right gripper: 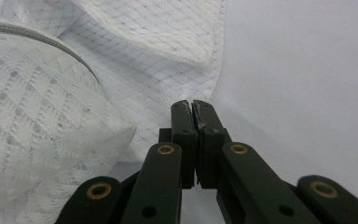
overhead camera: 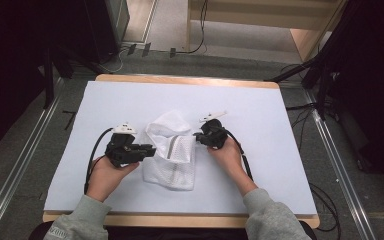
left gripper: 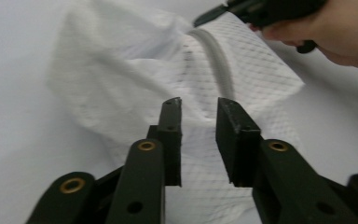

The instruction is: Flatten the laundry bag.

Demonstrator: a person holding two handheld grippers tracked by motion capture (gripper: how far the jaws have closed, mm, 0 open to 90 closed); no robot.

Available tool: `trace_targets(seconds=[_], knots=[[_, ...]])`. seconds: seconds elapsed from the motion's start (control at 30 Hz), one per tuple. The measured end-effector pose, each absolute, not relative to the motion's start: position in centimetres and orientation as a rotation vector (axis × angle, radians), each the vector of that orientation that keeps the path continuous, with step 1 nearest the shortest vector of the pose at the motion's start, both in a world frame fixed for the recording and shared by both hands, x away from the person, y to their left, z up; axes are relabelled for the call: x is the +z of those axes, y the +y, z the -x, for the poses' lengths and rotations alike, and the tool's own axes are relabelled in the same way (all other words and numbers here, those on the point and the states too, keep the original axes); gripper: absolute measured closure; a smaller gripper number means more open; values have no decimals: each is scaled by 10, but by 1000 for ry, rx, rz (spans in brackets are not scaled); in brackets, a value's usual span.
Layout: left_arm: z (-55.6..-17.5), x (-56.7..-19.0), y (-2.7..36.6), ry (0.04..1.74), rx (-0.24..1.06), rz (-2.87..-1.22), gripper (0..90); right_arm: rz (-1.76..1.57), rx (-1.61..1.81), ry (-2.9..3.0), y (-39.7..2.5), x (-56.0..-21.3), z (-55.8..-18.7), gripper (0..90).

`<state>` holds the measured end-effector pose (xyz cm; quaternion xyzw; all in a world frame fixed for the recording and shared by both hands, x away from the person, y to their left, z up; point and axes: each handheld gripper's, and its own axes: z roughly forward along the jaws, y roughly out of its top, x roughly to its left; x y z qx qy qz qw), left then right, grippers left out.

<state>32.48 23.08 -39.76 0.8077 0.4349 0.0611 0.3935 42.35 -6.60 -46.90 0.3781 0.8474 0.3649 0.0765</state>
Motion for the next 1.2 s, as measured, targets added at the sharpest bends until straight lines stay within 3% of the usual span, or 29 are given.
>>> trace_targets(seconds=[0.33,0.43,0.5,0.57,0.63,0.67,1.2], knots=[[-350,-399,232,1234,209,-1979,318,-1137,1093,2538,-65,-469,-422,900],[-361,-408,225,1262,195,-1994,284,-1134,1096,2546,-65,-468,-421,900],[-366,-415,220,1279,204,-2037,372,-1145,1102,2550,-64,-468,-420,900],[-370,-422,222,1270,135,-2045,650,-1155,1103,2555,-65,-468,-420,900],[-372,-426,228,1272,73,-2024,815,-1162,1110,2551,-67,-468,-420,900],[-374,-426,231,1272,57,-2015,846,-1162,1122,2548,-70,-467,-421,900],[-383,-421,291,1297,-90,-1884,877,-1262,1202,2386,-128,-436,-425,900]])
